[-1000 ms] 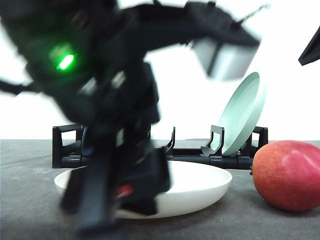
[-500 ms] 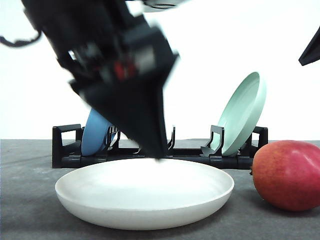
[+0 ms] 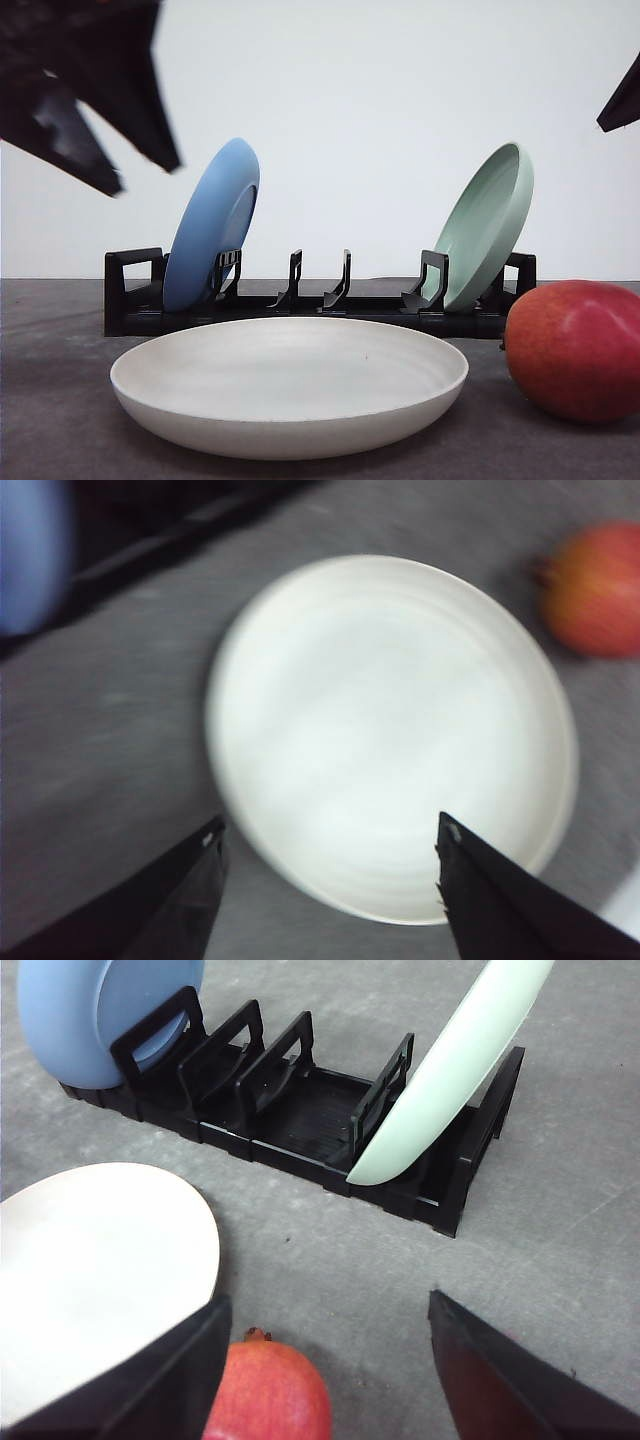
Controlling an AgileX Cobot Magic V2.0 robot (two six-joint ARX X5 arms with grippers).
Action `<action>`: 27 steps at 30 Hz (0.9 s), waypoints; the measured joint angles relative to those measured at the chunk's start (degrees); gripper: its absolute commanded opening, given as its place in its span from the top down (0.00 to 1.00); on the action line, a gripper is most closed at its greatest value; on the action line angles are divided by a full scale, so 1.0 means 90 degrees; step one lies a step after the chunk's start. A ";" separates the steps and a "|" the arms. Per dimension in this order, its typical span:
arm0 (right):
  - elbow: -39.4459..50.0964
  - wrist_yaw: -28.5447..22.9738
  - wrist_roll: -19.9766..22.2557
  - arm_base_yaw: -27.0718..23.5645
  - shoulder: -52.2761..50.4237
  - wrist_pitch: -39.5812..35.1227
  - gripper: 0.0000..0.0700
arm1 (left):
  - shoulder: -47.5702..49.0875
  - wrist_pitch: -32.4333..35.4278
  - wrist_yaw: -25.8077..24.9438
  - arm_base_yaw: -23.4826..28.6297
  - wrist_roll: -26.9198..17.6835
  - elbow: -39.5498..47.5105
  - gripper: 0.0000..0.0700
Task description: Place pomegranate in white plate
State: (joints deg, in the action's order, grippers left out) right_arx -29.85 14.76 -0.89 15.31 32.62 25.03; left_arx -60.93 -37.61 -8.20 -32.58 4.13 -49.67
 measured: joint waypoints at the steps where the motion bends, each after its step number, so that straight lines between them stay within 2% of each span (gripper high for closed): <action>1: 0.0000 0.0001 0.0000 0.0000 0.0000 0.0005 0.44 | 0.0108 -0.0006 -0.0008 0.0219 -0.0001 0.0000 0.44; 7: 0.0000 0.0000 0.0000 0.0000 0.0000 0.0078 0.44 | 0.0728 0.0052 -0.0019 0.1315 0.0021 0.0015 0.44; 10: 0.0000 0.0001 0.0000 0.0000 0.0000 0.0091 0.44 | 0.1089 0.0361 -0.0019 0.1727 0.0021 0.0166 0.44; 15: 0.0000 0.0014 -0.0003 0.0000 0.0000 0.0095 0.44 | 0.1666 0.0893 -0.0090 0.2209 0.0021 0.0642 0.44; 20: 0.0000 0.0030 -0.0081 0.0000 0.0000 0.0095 0.44 | 0.2061 0.1361 -0.0477 0.2493 0.0026 0.1258 0.44; 24: 0.0000 0.0394 -0.0501 0.0000 0.0000 0.0097 0.44 | 0.2173 0.1315 -0.0503 0.2577 0.0068 0.1547 0.44; 27: -0.0010 0.0664 -0.1134 0.0011 0.0009 0.0235 0.42 | 0.2186 0.1295 -0.0520 0.2577 0.0067 0.1557 0.44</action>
State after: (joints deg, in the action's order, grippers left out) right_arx -29.94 20.74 -11.09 15.41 32.70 27.15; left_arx -41.26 -25.96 -12.88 -9.39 4.73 -35.66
